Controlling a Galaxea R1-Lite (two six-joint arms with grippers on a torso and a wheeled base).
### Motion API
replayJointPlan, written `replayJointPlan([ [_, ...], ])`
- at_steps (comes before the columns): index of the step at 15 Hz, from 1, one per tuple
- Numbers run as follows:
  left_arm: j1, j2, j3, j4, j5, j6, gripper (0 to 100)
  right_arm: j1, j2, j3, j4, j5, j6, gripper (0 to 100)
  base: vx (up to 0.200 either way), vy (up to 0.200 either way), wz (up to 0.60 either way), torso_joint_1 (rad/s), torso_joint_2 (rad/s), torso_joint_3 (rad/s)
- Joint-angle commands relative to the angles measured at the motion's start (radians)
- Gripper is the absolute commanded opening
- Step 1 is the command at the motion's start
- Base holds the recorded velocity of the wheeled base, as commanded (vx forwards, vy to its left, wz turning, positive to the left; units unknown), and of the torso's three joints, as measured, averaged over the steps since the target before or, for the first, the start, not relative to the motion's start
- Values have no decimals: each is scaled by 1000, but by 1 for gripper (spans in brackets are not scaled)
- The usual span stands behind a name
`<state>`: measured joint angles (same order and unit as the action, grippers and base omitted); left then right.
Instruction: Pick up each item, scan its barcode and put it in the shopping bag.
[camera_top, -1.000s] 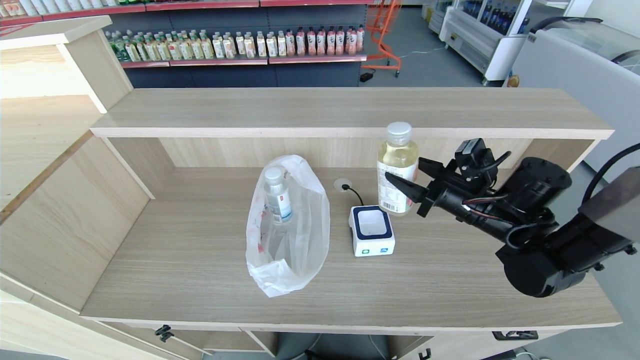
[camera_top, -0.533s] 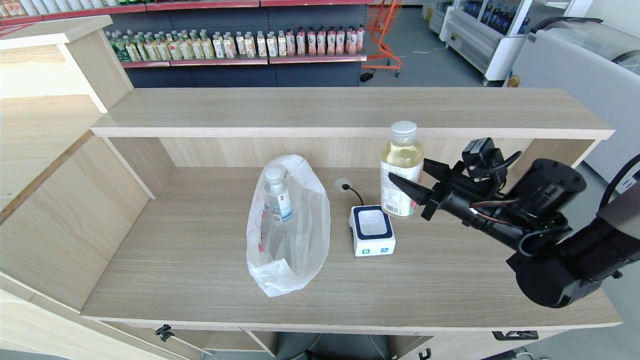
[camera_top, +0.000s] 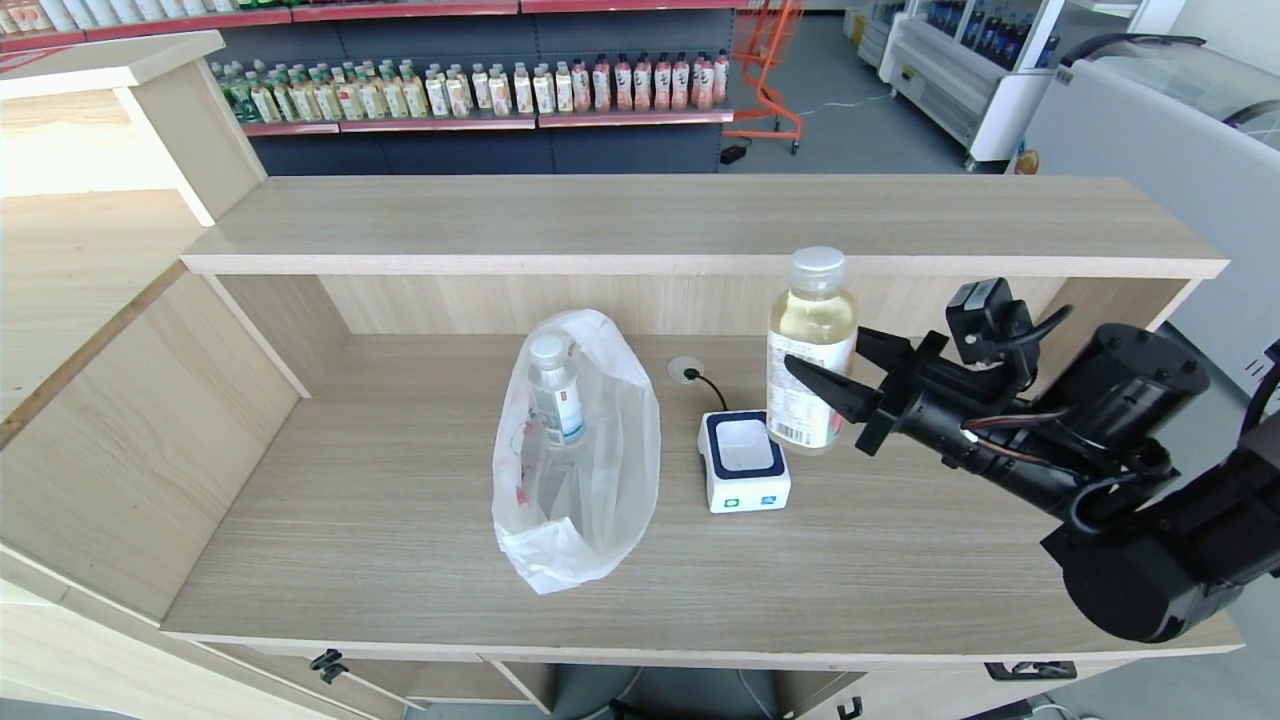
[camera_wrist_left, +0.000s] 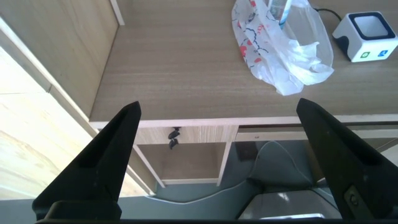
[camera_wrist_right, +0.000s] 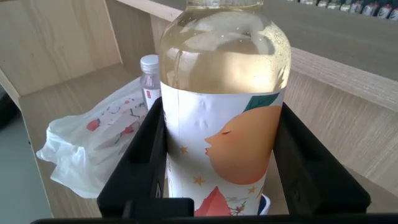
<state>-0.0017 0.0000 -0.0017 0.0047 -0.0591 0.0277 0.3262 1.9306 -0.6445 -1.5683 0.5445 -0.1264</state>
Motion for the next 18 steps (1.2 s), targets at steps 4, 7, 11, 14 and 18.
replayJointPlan([
  [4,0,2,0,0,1,-2,100,5,-19,17,-3,-3,51,0,0,200,0,-4,-2,5],
  [7,0,2,0,0,1,-2,100,24,-19,45,2,-9,97,0,0,200,0,9,9,-4],
  [11,0,2,2,0,1,0,100,77,31,92,1,-9,105,0,0,50,0,-3,-1,1],
  [14,0,2,0,0,1,0,100,79,103,108,-3,-12,96,0,0,0,0,0,0,0],
  [18,0,2,0,0,1,0,100,106,194,72,-3,-6,65,0,0,0,0,0,0,0],
])
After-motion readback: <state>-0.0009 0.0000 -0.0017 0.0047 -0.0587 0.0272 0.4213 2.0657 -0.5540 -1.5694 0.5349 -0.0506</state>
